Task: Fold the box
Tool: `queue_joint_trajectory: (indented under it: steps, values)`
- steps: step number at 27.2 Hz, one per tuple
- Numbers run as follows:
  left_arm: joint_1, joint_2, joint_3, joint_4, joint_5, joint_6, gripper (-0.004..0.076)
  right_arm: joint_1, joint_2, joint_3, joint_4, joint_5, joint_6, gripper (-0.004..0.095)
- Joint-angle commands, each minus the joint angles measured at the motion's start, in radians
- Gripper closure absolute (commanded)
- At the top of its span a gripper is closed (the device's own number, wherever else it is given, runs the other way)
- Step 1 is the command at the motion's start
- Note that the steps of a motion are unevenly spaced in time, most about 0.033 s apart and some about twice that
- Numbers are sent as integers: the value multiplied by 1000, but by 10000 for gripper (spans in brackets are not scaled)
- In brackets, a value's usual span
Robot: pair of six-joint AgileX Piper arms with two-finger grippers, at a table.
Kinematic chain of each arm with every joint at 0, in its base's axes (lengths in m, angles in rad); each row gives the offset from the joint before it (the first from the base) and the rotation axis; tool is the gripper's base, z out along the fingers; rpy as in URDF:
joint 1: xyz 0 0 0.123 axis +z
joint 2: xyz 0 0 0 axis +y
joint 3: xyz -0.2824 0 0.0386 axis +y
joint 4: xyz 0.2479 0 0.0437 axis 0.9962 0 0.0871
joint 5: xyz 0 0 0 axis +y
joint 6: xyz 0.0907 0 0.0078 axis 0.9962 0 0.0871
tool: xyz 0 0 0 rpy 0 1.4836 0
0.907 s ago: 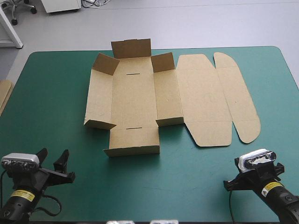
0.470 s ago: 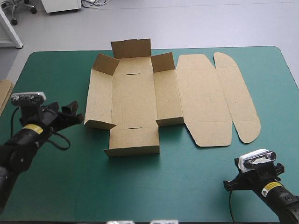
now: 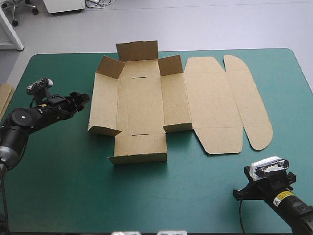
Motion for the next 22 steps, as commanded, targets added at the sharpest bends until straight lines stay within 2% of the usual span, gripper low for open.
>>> queue_joint_trajectory:
  steps: [1,4,11,16,20,22]
  values:
    - [127,60,-38,-370,131,288,286,-3,9,-27,4,-55,-6,928]
    - [184,143,-38,-454,239,384,286,-3,9,-27,4,-55,-6,928]
    - [192,307,-38,-434,348,506,286,-3,9,-27,4,-55,-6,928]
    - [192,385,-38,-426,381,568,286,-3,9,-27,4,-55,-6,928]
    - [192,453,-38,-505,454,656,286,-3,9,-27,4,-55,-6,928]
    - [190,475,-45,-527,457,674,286,-3,9,-27,4,-55,-6,928]
